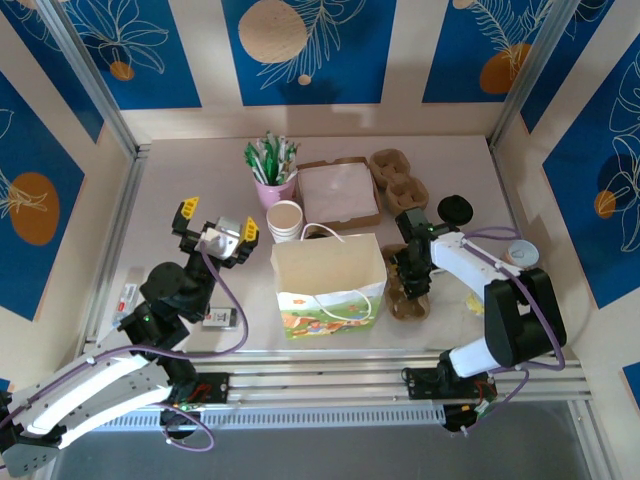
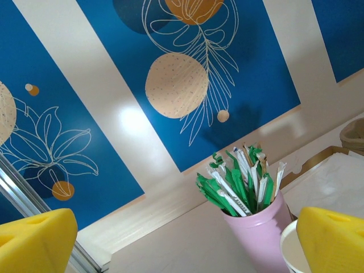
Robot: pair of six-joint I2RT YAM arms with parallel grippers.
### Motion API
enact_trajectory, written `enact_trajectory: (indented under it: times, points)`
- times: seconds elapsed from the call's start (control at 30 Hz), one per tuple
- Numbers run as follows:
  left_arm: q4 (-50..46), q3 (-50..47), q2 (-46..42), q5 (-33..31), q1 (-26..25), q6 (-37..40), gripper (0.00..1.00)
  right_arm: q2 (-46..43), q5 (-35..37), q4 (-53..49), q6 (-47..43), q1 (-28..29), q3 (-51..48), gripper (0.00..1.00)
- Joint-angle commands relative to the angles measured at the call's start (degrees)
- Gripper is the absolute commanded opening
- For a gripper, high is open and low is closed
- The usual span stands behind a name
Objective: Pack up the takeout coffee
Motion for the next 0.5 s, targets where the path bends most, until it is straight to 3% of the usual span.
enact_trajectory:
  times: [0.0, 0.47]
  points:
    - [1.93, -0.13, -0.63, 0.3, 0.49, 0.31, 0.99, 1.45, -2.73, 1.72, 0.27, -0.01, -1.16, 0.74]
    - [1.68, -0.13, -0.7, 0.65, 0.49, 0.32, 0.99, 6.76, -3.11, -0.41, 1.16, -0.53, 0.58, 0.75]
